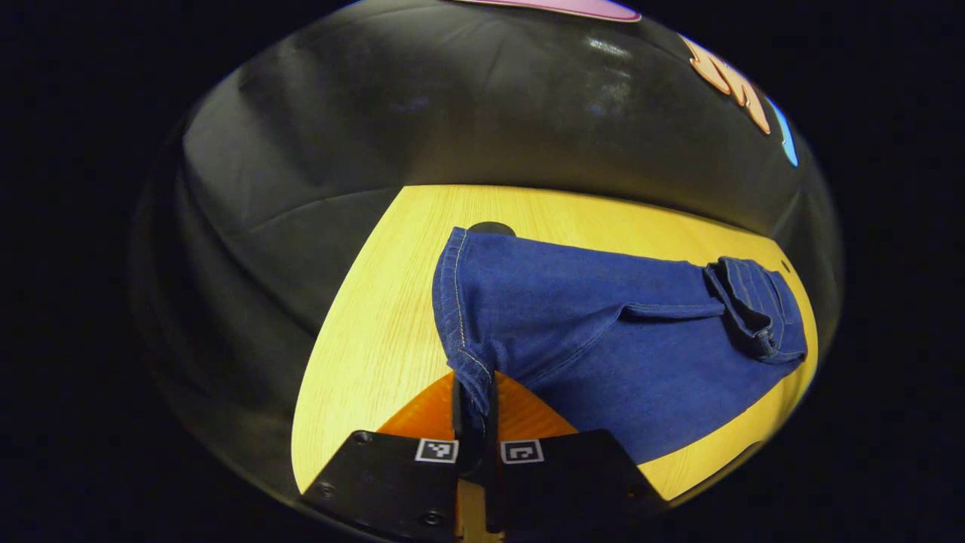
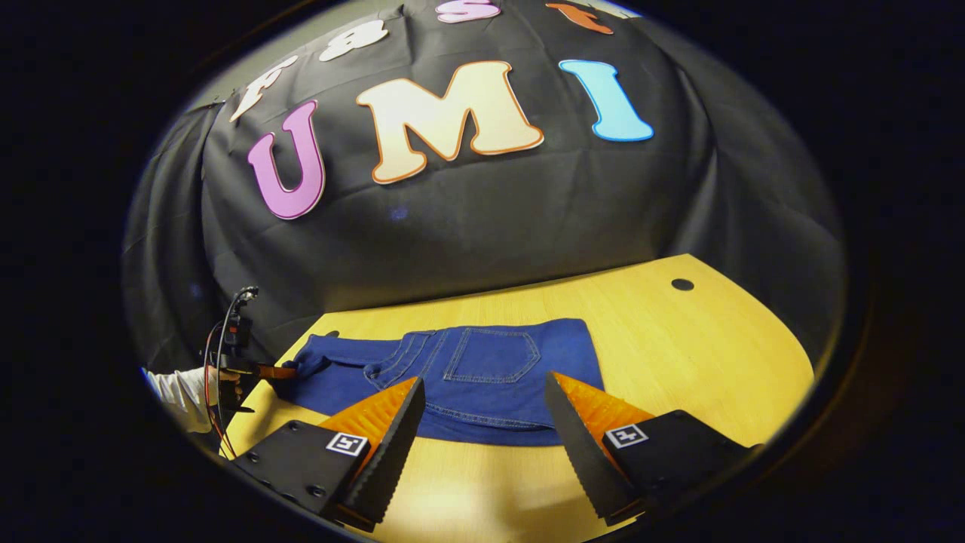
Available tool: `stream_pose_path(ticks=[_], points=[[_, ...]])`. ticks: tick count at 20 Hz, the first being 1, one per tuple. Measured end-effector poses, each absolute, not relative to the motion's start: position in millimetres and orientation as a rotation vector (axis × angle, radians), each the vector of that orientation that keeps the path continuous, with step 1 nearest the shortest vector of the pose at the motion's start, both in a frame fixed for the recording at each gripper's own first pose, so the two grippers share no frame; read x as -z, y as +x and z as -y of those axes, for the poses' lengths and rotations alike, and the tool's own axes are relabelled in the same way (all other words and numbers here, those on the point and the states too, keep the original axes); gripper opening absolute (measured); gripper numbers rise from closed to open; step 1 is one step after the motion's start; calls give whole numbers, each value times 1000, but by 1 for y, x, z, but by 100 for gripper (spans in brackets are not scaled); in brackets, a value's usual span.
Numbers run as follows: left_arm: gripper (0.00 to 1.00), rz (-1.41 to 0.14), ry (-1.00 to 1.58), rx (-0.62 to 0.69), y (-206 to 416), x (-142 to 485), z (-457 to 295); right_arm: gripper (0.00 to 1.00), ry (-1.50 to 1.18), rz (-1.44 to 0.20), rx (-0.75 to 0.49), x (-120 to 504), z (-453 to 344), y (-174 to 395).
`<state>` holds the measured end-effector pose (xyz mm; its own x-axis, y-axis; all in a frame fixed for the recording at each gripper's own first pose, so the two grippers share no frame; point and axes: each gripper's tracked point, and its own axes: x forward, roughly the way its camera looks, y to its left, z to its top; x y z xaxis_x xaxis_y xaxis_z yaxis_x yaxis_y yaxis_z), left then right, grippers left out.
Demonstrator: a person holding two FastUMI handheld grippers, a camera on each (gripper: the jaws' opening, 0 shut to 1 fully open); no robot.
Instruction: Grasp the waist and the cuffs of the jeans and fold them to make the two legs overlap; first hold the waist and fold one-third of the jeans toward the cuffs, then hold the cuffs and fold the remaining one-third in the same direction to finish folding.
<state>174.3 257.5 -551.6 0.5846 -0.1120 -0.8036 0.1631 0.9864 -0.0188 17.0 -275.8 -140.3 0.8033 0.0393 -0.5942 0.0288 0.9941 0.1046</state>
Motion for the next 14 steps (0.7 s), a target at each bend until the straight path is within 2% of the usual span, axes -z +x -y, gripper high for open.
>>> stream_pose_path(ticks=[1, 6, 7, 8, 9, 10, 13, 14], points=[[1, -940, 44, 157, 172, 541, -253, 98, 110, -626, -16, 134, 278, 14], [0, -809, -96, 205, 172, 452, -199, 98, 152, -609, -59, 108, 302, 14], [0, -795, -110, 218, 172, 438, -187, 94, 163, -605, -68, 104, 307, 14], [0, -782, -120, 227, 172, 426, -173, 98, 163, -607, -68, 102, 314, 14], [1, -760, -134, 239, 173, 413, -160, 94, 164, -606, -72, 99, 320, 14], [0, -742, -146, 251, 172, 403, -146, 98, 167, -602, -75, 95, 327, 14], [0, -729, -190, 291, 171, 380, -104, 98, 178, -585, -78, 83, 349, 10], [0, -722, -186, 299, 170, 376, -91, 94, 178, -581, -77, 79, 357, 8]])
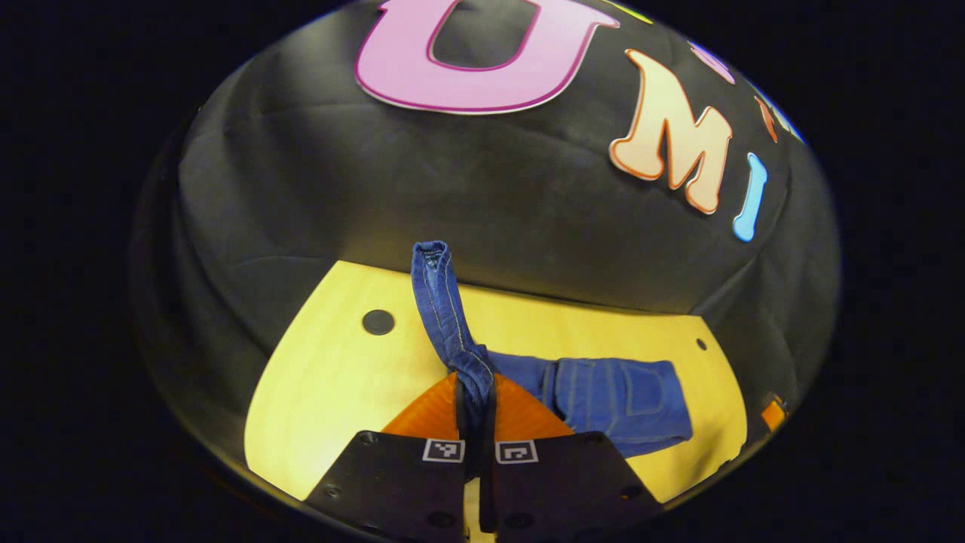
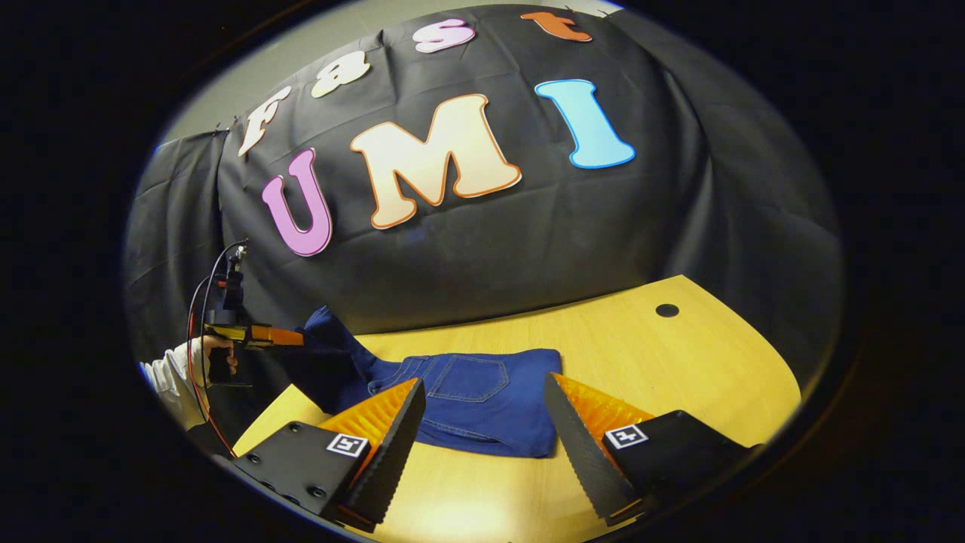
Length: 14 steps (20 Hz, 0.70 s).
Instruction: Grasp the waist and the cuffs of the jeans and fold them to make the two legs overlap; first hold the waist and fold one-third of the jeans toward the cuffs, then hold the cuffs and fold the remaining one-third in the same direction to finish folding.
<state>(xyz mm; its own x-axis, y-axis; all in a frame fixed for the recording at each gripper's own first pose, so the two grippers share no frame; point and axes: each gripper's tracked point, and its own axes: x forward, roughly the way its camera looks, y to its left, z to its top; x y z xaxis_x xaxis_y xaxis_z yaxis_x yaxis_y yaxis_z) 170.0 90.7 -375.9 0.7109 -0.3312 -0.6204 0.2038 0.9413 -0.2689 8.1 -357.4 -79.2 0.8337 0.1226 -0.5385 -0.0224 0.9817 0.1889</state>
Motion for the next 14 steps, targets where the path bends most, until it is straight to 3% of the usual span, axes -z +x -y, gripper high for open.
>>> stream_pose_path(ticks=[1, 4, 5, 7, 8, 13, 14], points=[[4, -723, -178, 310, 169, 374, -78, 98, 178, -579, -76, 76, 366, 6], [0, -731, -204, 371, 161, 363, -24, 94, 187, -581, -83, 70, 387, 0], [0, -729, -204, 394, 160, 360, -5, 98, 186, -583, -83, 69, 394, -2], [1, -724, -188, 433, 156, 356, 26, 94, 188, -586, -85, 68, 406, -5], [0, -722, -177, 452, 155, 353, 43, 98, 190, -586, -87, 66, 413, -7], [0, -728, -181, 520, 148, 357, 120, 98, 180, -596, -98, 63, 442, -16], [0, -746, -186, 538, 143, 363, 136, 94, 171, -600, -98, 64, 449, -19]])
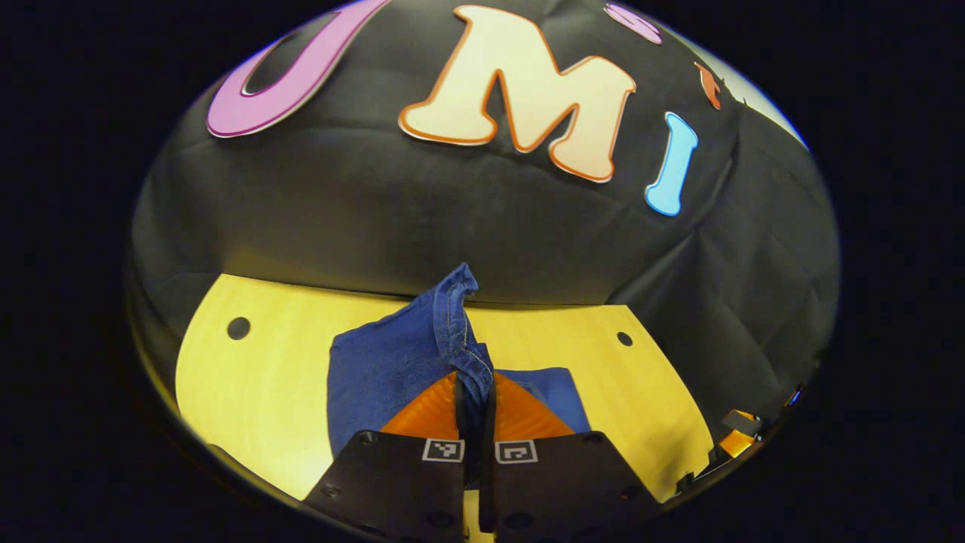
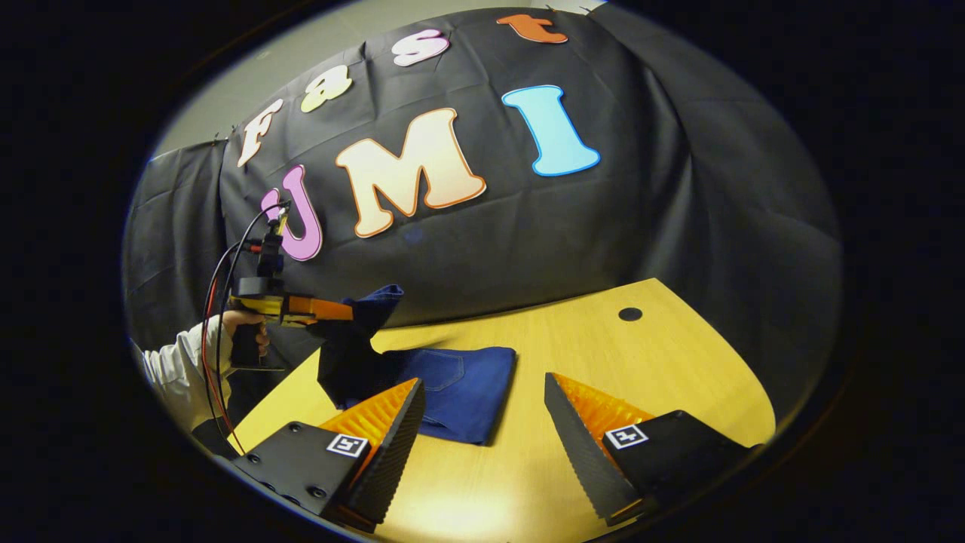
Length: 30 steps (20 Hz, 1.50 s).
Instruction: Grasp the waist and the cuffs of the jeans and fold them to make the two legs overlap; first hold the waist and fold one-third of the jeans toward the cuffs, then hold the cuffs and fold the remaining one-third in the same direction to finish folding.
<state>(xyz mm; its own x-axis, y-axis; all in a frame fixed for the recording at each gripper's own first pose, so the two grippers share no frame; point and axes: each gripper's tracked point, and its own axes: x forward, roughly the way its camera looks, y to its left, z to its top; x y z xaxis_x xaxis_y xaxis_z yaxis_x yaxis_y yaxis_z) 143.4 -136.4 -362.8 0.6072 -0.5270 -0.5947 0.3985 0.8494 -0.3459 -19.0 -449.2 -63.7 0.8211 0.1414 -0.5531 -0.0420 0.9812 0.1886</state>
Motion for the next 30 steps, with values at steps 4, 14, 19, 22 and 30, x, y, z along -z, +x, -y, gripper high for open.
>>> stream_pose_path(ticks=[4, 14, 19, 22, 30], points=[[1, -799, -176, 583, 122, 400, 191, 98, 179, -624, -97, 67, 472, -26], [53, -926, -276, 555, 48, 497, 240, 98, 168, -564, -116, 57, 494, -11], [97, -639, -197, 467, 59, 411, 201, 98, 159, -451, -179, 12, 455, 10], [96, -448, -183, 450, 39, 332, 167, 98, 137, -347, -211, -30, 415, 13], [95, -232, -120, 336, -18, 229, 69, 97, 131, -110, -234, -138, 308, -25]])
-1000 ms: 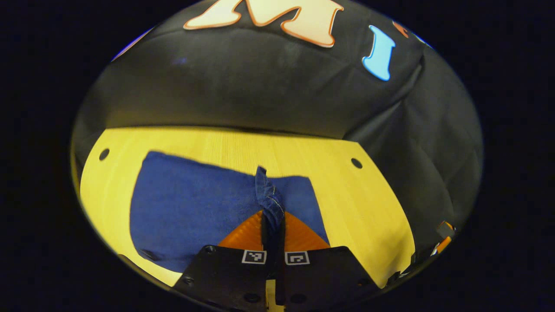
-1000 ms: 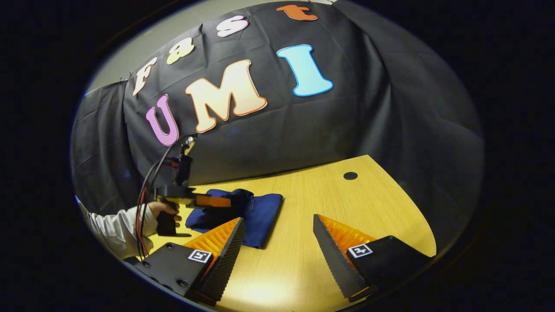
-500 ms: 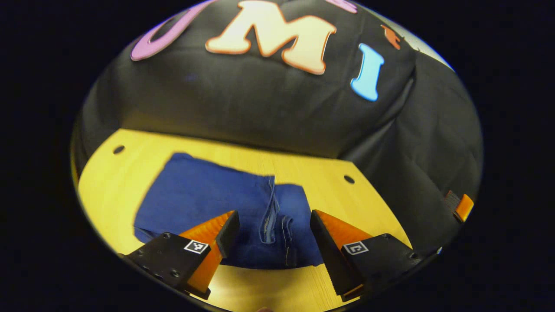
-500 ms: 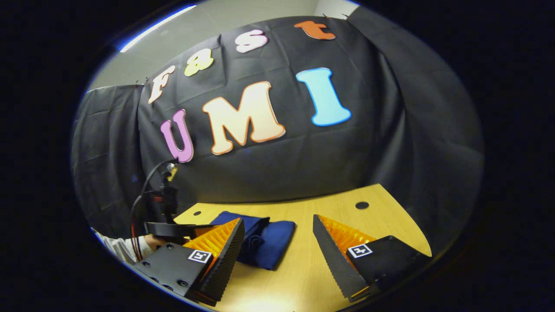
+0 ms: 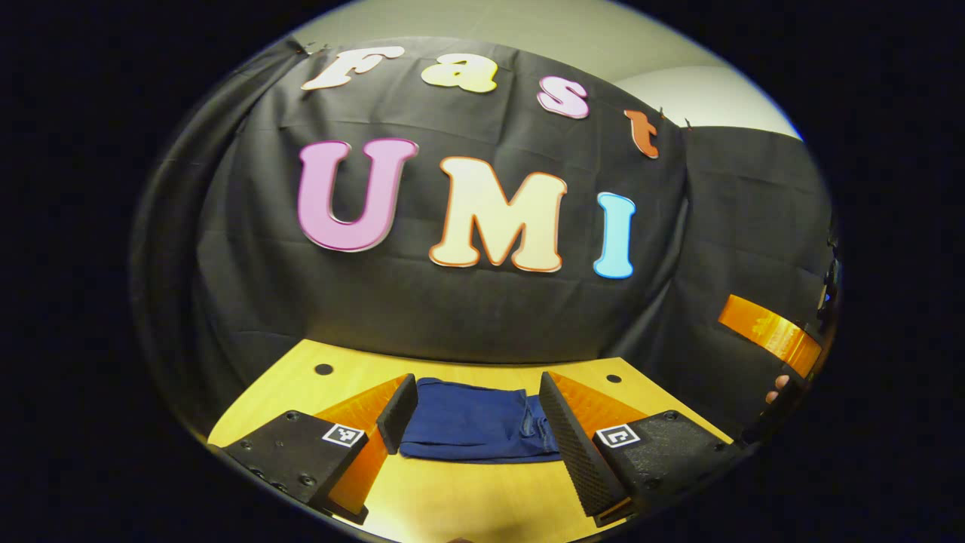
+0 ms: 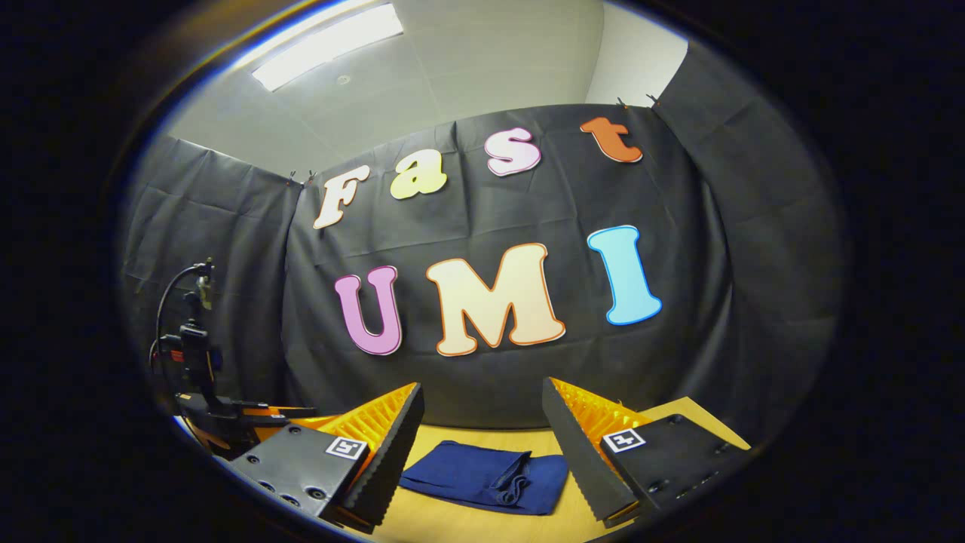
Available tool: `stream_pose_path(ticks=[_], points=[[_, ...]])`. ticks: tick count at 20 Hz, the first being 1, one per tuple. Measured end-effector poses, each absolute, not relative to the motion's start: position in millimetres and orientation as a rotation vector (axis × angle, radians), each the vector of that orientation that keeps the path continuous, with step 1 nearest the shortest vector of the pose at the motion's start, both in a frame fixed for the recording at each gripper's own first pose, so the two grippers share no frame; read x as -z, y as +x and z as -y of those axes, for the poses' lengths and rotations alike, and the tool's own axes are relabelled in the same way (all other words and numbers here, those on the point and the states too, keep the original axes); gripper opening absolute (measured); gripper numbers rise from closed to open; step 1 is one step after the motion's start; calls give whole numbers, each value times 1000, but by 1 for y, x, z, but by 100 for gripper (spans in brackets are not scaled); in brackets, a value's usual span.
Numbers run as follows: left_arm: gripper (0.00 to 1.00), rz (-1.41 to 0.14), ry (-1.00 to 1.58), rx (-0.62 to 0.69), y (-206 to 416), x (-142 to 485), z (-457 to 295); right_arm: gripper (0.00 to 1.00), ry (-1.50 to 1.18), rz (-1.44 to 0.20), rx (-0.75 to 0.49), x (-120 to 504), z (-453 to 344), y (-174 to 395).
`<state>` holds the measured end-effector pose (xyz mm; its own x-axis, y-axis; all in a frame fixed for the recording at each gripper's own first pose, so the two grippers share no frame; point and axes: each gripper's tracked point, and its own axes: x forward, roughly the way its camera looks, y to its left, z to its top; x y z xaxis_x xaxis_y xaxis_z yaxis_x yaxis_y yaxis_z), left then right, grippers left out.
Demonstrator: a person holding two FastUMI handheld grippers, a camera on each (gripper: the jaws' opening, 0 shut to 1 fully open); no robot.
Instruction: Grasp the waist and the cuffs of the jeans and fold them to make the two legs overlap; first hold the waist and fold one-third of the jeans toward the cuffs, then hold the cuffs and fold the remaining one-third in the same direction to finish folding.
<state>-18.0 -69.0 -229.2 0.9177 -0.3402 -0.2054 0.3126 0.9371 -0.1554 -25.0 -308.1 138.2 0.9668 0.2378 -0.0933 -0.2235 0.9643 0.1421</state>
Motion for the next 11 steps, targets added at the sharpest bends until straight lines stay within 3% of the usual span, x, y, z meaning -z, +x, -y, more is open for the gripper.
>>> stream_pose_path(ticks=[11], points=[[95, -171, -85, 267, -67, 199, -11, 97, 151, -91, -272, -162, 259, -67]])
